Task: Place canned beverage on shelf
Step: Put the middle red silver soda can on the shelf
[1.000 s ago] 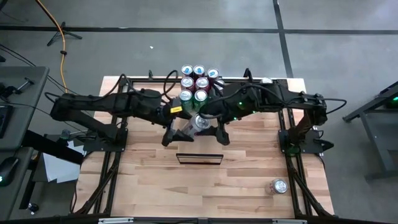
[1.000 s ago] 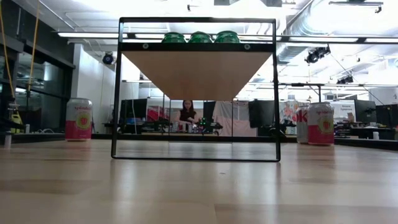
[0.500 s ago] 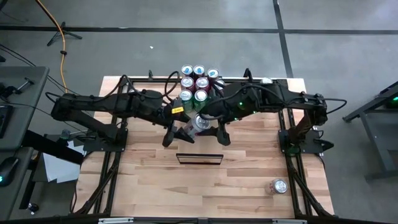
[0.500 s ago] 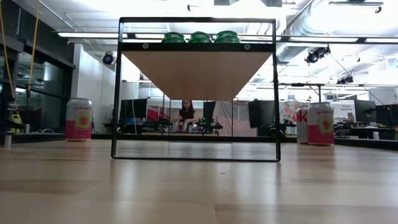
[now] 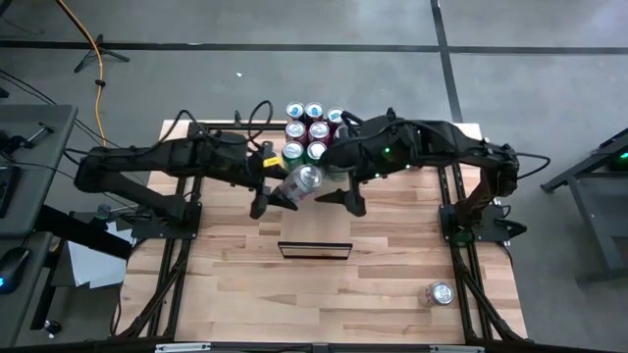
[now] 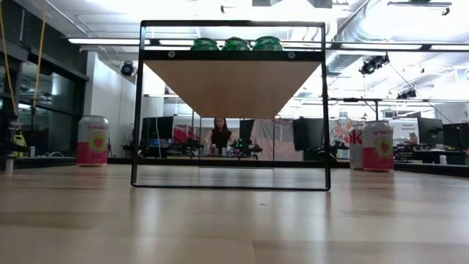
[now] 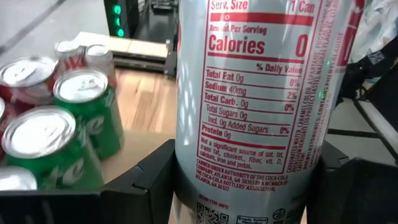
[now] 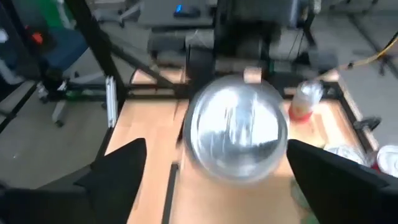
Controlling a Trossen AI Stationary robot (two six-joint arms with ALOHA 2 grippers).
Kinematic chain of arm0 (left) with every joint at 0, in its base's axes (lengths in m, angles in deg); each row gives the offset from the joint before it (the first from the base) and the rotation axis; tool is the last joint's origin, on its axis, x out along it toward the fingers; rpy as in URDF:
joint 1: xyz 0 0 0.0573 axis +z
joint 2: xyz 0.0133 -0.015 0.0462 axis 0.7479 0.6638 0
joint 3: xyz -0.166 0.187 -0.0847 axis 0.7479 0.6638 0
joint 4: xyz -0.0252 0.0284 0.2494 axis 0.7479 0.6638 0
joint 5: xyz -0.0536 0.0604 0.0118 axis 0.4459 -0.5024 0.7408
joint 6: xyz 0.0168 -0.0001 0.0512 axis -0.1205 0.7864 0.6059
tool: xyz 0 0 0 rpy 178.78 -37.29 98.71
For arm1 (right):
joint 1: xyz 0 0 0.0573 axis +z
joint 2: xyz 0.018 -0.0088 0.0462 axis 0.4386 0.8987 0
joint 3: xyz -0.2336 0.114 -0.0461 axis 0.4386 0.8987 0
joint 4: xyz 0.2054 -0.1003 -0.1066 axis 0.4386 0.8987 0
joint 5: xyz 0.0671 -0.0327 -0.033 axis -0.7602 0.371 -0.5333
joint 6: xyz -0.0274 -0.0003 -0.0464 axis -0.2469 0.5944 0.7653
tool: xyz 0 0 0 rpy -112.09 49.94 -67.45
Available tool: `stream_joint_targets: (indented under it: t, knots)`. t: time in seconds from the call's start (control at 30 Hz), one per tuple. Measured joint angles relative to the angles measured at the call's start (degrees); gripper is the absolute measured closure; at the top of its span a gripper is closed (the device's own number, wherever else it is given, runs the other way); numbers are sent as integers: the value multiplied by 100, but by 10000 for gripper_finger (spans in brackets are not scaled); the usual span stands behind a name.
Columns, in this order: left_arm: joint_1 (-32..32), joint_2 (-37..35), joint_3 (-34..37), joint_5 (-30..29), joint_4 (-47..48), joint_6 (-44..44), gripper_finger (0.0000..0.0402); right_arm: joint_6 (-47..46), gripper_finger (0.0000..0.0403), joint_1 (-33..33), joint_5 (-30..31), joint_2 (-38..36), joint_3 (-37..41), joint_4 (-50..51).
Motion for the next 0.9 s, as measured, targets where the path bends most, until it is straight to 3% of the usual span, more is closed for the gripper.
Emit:
stream_joint_targets:
  t: [0.2, 0.3, 0.5, 0.7, 0.8, 0.9]
  knots:
    - [7, -329, 7, 198, 423, -155, 219, 29, 60, -198, -65, -2, -261, 629]
    - [-50, -540, 305, 617, -170, -399, 219, 42, 61, -250, -60, 12, -236, 874]
    - [-266, -973, 2069, 1331, -3012, -1620, 219, 194, 60, -272, -238, 16, 22, 840]
    - [-385, -856, 3666, 1971, -6728, -3379, 219, 426, 59, -294, -934, 37, 528, -566]
    - [-365, -702, 3936, 2133, -7636, -3918, 219, 456, 59, -338, -1371, 39, 740, -1402]
    - [-363, -622, 3914, 2120, -7818, -4023, 219, 369, 59, -386, -1592, 37, 971, -2222]
